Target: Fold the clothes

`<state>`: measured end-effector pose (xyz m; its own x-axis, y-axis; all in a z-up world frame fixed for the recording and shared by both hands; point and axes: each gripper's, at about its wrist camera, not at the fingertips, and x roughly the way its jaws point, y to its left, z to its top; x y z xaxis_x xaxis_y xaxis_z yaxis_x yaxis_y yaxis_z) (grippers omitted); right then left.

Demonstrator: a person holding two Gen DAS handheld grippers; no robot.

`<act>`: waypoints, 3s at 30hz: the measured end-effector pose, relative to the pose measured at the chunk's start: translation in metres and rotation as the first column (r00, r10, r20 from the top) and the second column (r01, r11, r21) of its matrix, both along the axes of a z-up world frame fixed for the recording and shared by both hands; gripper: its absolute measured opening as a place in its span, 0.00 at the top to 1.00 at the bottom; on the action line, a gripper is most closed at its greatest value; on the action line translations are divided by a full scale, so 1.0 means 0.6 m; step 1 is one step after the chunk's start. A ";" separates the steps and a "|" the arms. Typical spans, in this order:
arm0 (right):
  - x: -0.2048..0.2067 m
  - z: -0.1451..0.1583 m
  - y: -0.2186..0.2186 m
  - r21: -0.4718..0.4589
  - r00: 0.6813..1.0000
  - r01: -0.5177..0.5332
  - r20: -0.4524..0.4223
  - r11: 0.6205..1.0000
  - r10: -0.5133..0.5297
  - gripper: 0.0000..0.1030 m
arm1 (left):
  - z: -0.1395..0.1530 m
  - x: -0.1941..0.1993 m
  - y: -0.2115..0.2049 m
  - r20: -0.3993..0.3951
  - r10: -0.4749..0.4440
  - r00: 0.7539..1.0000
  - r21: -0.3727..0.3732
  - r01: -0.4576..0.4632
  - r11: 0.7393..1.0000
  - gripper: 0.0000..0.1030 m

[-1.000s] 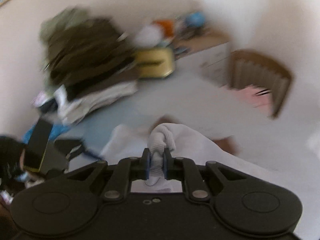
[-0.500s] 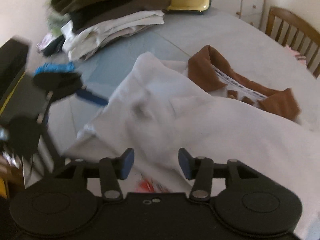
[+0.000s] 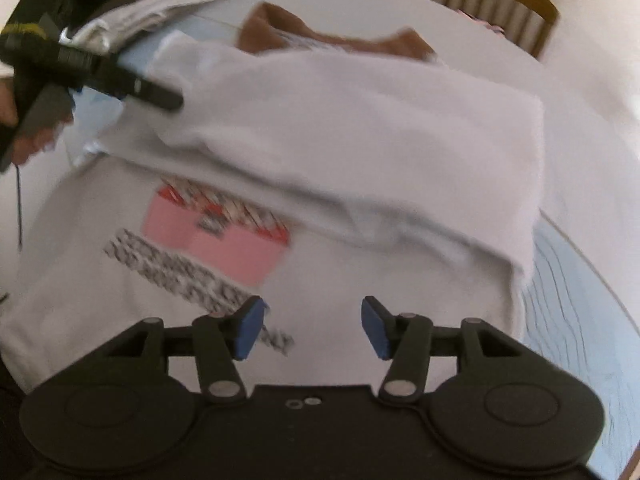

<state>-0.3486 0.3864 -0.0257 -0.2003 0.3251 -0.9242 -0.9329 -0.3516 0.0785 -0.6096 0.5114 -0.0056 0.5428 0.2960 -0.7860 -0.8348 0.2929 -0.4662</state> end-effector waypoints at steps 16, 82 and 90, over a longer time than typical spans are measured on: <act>0.050 -0.015 -0.025 0.028 0.994 0.062 -0.088 0.998 -0.059 0.00 | 0.072 -0.045 -0.044 0.099 0.165 0.981 0.083 -0.174 0.981 0.84; 0.132 -0.011 0.309 0.134 0.988 0.141 -0.085 0.981 -0.130 0.00 | 0.024 -0.054 0.047 -0.217 0.098 0.971 0.333 -0.020 0.943 0.20; 0.114 -0.024 0.335 0.119 0.993 0.095 -0.086 0.988 -0.085 0.00 | -0.003 -0.048 0.078 -0.222 0.072 0.972 0.294 -0.004 0.956 0.09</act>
